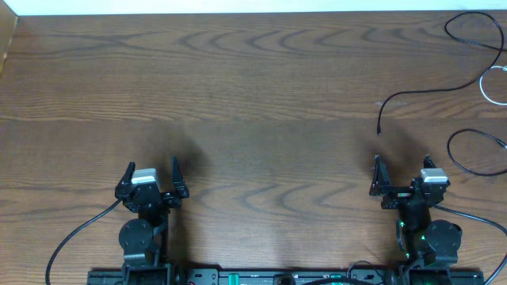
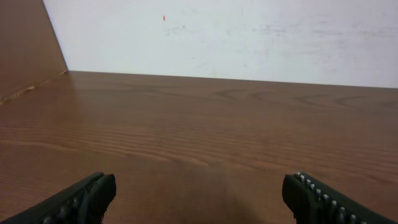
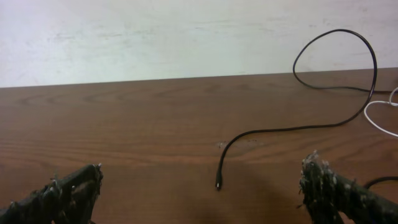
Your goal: Untangle cables
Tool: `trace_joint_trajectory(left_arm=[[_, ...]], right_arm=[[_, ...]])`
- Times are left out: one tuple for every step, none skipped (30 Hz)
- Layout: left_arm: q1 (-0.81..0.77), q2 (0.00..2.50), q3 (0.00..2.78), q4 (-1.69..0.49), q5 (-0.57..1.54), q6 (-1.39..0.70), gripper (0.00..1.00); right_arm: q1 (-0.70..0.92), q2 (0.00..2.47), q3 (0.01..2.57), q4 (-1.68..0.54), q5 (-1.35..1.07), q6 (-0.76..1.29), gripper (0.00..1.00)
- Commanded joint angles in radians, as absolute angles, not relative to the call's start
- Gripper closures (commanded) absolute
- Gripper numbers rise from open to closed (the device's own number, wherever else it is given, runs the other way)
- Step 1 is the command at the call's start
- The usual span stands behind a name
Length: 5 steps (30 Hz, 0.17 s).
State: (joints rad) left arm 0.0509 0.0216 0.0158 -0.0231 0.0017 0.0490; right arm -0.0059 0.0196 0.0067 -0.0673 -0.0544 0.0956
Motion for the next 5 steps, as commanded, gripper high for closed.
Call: trace_joint_trajectory(left_arm=[[0.055, 0.024, 0.004, -0.073, -0.012, 0.04, 0.09], [0.055, 0.024, 0.004, -0.073, -0.012, 0.04, 0.09], [0.055, 0.024, 0.004, -0.073, -0.012, 0.04, 0.09], [0.055, 0.024, 0.004, -0.073, -0.012, 0.04, 0.09], [0.055, 0.024, 0.004, -0.073, -0.012, 0.04, 0.09]], right_arm=[[0.008, 0.019, 0.006, -0.072, -0.051, 0.096, 0.01], [0.008, 0.019, 0.006, -0.072, -0.051, 0.096, 0.01], [0.008, 0.019, 0.006, -0.072, -0.051, 0.096, 0.01], [0.008, 0.019, 0.006, -0.072, -0.051, 0.096, 0.01], [0.008, 0.019, 0.006, -0.072, -0.051, 0.096, 0.01]])
